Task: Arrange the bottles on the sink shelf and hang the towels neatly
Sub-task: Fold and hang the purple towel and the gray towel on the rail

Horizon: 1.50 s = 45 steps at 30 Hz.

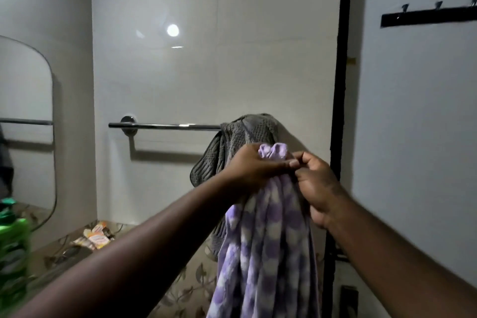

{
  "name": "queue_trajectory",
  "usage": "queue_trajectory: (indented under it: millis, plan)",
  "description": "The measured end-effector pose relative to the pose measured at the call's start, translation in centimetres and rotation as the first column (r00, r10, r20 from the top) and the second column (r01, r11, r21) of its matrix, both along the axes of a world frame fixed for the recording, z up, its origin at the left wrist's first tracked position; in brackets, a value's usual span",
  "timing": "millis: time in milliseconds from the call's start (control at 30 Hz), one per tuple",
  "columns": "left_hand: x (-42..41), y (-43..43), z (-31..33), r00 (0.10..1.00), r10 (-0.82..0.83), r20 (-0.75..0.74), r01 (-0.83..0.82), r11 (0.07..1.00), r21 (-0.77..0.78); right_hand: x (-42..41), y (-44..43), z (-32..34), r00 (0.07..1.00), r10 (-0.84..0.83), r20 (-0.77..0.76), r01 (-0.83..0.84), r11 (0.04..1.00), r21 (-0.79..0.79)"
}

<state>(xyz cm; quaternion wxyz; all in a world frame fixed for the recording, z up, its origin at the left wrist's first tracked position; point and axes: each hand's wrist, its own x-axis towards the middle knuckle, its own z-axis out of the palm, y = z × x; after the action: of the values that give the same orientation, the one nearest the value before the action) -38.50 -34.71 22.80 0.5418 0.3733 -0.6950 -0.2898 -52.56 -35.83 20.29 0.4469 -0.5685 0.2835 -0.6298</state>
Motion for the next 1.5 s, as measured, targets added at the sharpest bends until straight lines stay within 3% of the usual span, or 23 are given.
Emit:
queue_trajectory:
  millis: [100,267,300,367,433,500,600,700,767,800,867,933,967,1067,1200,1267,1367,1433,1500]
  plan:
    - [0.4,-0.5,-0.1,0.992,0.121,-0.028,-0.123,0.988,-0.094,-0.9,-0.6,-0.4,0.997,-0.037,-0.072,0.034,0.998,-0.043]
    - [1.1,-1.4,-0.3,0.963,0.236,-0.133,-0.255,0.955,-0.154,-3.0,-1.3,-2.2,0.857,-0.074,-0.51,0.02,0.994,-0.109]
    - [1.1,-1.3,-0.4,0.971,0.218,-0.095,-0.23,0.962,-0.149,-3.1,-1.5,-2.4,0.839,-0.16,-0.52,0.09,0.983,-0.158]
    - [1.1,-1.1,-0.7,0.957,0.246,0.156,-0.216,0.959,-0.184,-2.9,-1.7,-2.2,0.835,-0.314,-0.451,0.234,0.946,-0.225]
    - [1.1,-0.8,-0.7,0.829,0.332,0.45,-0.239,0.938,-0.252,-2.2,-1.5,-1.8,0.913,-0.25,-0.322,0.197,0.962,-0.187]
    - [1.1,-0.5,-0.3,0.767,0.354,0.535,-0.233,0.931,-0.282,-1.6,-1.3,-1.4,0.955,-0.184,-0.231,0.145,0.974,-0.176]
    - [1.5,-0.4,0.1,0.807,0.385,0.448,-0.25,0.909,-0.332,-2.2,-1.6,-1.4,0.912,-0.287,-0.294,0.215,0.943,-0.254]
    - [1.7,-0.6,0.2,0.847,0.428,0.315,-0.322,0.885,-0.336,-2.7,-2.3,-2.6,0.762,-0.364,-0.535,0.246,0.928,-0.281]
    - [1.9,-0.9,0.3,0.84,0.456,0.294,-0.374,0.879,-0.295,-2.8,-2.7,-3.4,0.719,-0.425,-0.55,0.312,0.904,-0.291]
    - [2.1,-1.0,0.2,0.838,0.453,0.305,-0.383,0.886,-0.262,-2.9,-2.8,-3.4,0.731,-0.469,-0.495,0.373,0.883,-0.285]
    - [2.0,-0.9,-0.2,0.848,0.398,0.349,-0.352,0.916,-0.19,-2.7,-2.8,-2.6,0.869,-0.413,-0.271,0.389,0.91,-0.142]
    - [1.4,-0.8,-0.8,0.884,0.287,0.368,-0.261,0.958,-0.119,-1.9,-2.4,-1.5,0.972,-0.222,-0.075,0.226,0.973,0.051]
    - [0.9,-0.7,-1.2,0.92,0.21,0.33,-0.194,0.978,-0.08,-1.5,-2.2,-1.0,0.986,-0.153,-0.067,0.158,0.984,0.084]
    - [-0.1,-1.0,-1.8,0.995,0.02,0.098,-0.02,1.0,0.002,-1.0,-2.3,0.0,0.992,-0.063,-0.107,0.075,0.991,0.111]
    - [-0.4,-1.6,-2.3,0.996,0.068,-0.053,-0.07,0.997,-0.036,-2.2,-2.4,0.9,0.983,-0.04,-0.18,0.058,0.994,0.097]
    - [-0.3,-1.8,-2.5,0.99,0.084,-0.117,-0.088,0.996,-0.03,-2.6,-2.5,0.8,0.948,-0.044,-0.316,0.063,0.997,0.048]
    - [0.1,-2.1,-2.8,0.987,0.103,-0.121,-0.109,0.993,-0.044,-2.7,-2.2,-0.3,0.821,-0.092,-0.564,0.12,0.993,0.012]
    - [0.5,-2.6,-2.8,0.991,0.105,-0.084,-0.111,0.991,-0.07,-2.8,-2.1,-1.2,0.816,-0.057,-0.575,0.121,0.99,0.075]
    - [1.0,-2.7,-2.8,0.998,0.066,0.0,-0.065,0.995,-0.078,-2.7,-2.1,-1.2,0.849,-0.202,-0.488,0.237,0.971,0.011]
